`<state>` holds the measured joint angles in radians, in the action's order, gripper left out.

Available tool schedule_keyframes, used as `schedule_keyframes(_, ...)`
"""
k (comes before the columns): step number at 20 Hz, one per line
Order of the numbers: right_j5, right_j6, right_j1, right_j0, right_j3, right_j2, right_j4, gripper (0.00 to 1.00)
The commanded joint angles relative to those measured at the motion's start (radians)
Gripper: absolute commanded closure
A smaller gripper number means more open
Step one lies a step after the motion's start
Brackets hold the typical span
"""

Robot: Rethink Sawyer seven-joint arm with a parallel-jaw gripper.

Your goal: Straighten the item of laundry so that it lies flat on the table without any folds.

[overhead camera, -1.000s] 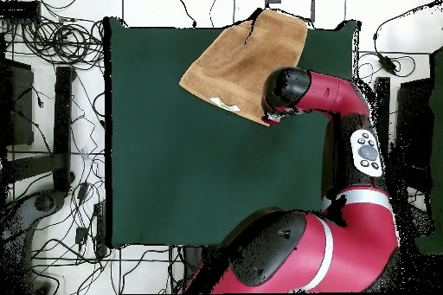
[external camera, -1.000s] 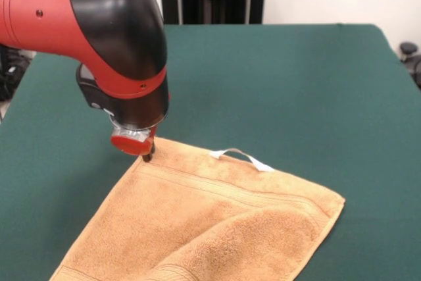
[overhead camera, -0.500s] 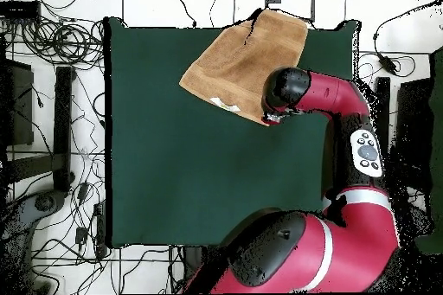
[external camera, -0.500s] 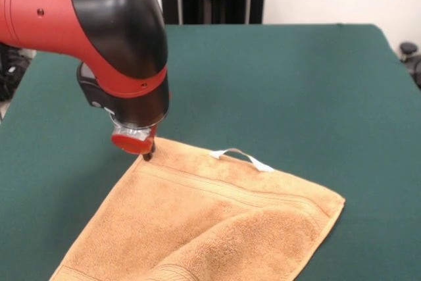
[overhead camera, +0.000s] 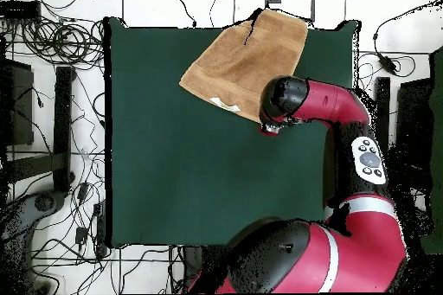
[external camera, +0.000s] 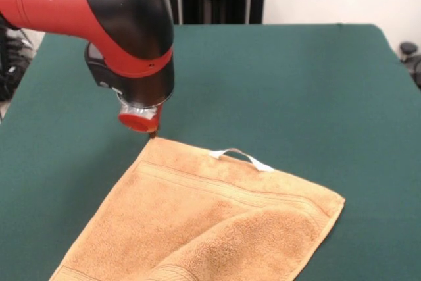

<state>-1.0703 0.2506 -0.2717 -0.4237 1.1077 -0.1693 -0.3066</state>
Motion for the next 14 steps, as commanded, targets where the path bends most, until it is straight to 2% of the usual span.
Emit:
schedule_keyframes(1, -0.04, 0.114, 0.071, 0.012, 0.048, -0.059, 0.011, 1.0)
schedule_keyframes(4, -0.067, 0.111, 0.134, 0.032, -0.036, -0.06, 0.001, 1.0)
schedule_keyframes(7, -0.029, 0.105, 0.158, 0.031, -0.069, -0.075, 0.004, 1.0)
schedule_keyframes(11, 0.05, 0.098, 0.163, 0.019, -0.064, -0.104, 0.018, 1.0)
schedule_keyframes(14, 0.062, 0.095, 0.18, 0.02, -0.072, -0.101, 0.011, 1.0)
